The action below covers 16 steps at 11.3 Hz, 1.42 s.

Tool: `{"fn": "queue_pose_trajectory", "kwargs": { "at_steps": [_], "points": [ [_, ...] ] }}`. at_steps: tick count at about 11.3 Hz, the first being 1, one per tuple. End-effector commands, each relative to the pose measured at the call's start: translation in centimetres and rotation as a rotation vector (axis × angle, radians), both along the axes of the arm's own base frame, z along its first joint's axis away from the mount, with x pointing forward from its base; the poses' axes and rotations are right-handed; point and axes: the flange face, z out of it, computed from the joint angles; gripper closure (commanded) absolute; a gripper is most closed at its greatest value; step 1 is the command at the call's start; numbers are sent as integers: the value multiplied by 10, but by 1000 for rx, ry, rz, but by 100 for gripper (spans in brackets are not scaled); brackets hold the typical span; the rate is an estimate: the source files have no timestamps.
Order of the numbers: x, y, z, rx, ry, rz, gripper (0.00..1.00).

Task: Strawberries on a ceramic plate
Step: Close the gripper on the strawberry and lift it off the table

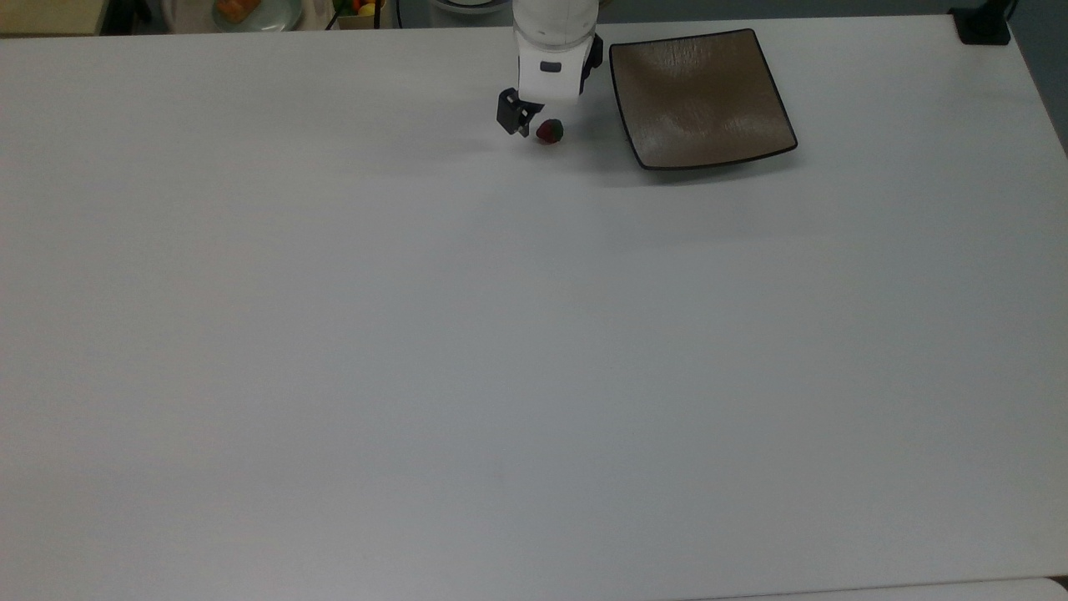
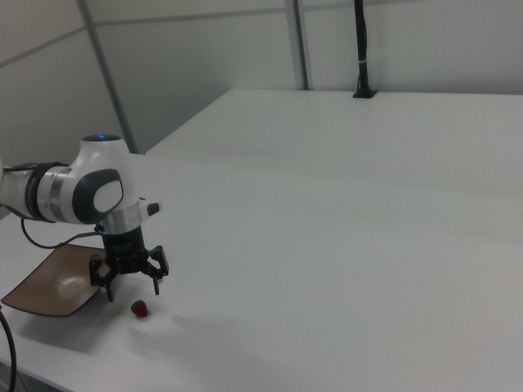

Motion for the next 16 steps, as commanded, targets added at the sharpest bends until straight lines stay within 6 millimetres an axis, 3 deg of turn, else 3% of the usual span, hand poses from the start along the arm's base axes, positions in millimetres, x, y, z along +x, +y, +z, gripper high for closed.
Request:
{"fn": "queue_pose_trajectory", "kwargs": {
  "at_steps": [1,4,8,9,10,13,16],
  "points": [
    [-9,4,-9,20,-66,29,3],
    [-10,8,-20,24,-94,48,12],
    [-14,12,-27,10,-86,77,37],
    [-14,12,-27,9,-85,78,46],
    [-14,12,-27,9,-85,78,63],
    [-16,12,-26,3,-73,67,100],
    [-16,6,-8,-9,-55,53,100]
  ]
}}
